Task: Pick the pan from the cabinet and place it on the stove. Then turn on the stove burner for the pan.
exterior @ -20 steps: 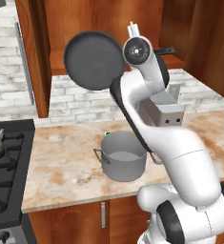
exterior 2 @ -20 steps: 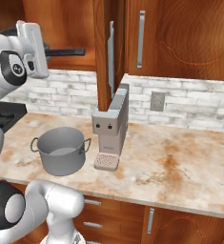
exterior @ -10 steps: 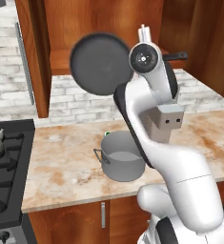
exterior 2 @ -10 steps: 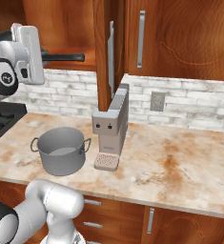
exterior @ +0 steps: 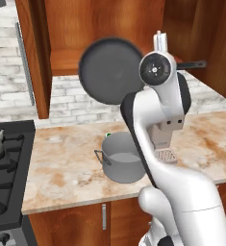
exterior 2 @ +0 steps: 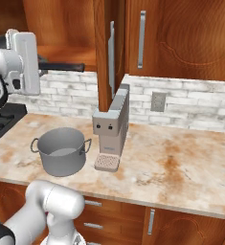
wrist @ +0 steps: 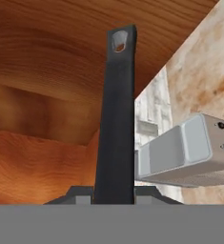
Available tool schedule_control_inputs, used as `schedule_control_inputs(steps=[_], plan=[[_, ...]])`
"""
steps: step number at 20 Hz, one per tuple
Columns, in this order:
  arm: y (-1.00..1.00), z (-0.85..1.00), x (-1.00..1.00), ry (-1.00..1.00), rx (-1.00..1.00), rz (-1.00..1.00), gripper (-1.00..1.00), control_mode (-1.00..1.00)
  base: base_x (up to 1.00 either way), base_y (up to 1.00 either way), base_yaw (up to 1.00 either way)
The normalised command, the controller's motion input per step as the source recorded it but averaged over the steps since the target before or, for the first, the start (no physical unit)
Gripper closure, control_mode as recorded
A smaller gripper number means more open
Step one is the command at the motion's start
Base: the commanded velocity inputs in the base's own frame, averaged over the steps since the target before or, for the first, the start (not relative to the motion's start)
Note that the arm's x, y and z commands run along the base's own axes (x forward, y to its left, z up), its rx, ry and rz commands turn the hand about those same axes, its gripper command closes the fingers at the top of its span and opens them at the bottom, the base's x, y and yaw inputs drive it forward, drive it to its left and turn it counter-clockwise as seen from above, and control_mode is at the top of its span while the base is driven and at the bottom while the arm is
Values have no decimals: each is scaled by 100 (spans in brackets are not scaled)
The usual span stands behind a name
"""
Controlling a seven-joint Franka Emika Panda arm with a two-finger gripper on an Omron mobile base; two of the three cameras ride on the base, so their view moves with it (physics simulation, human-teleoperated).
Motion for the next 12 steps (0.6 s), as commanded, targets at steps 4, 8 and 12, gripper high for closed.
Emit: schedule_control_inputs(steps=[4,8,12], plan=[[0,-21,-55,0,0,-4,100,-100,0,0,0],[0,-17,-37,0,0,-1,100,-100,0,0,0],[0,-16,-15,0,0,0,100,-100,0,0,0]])
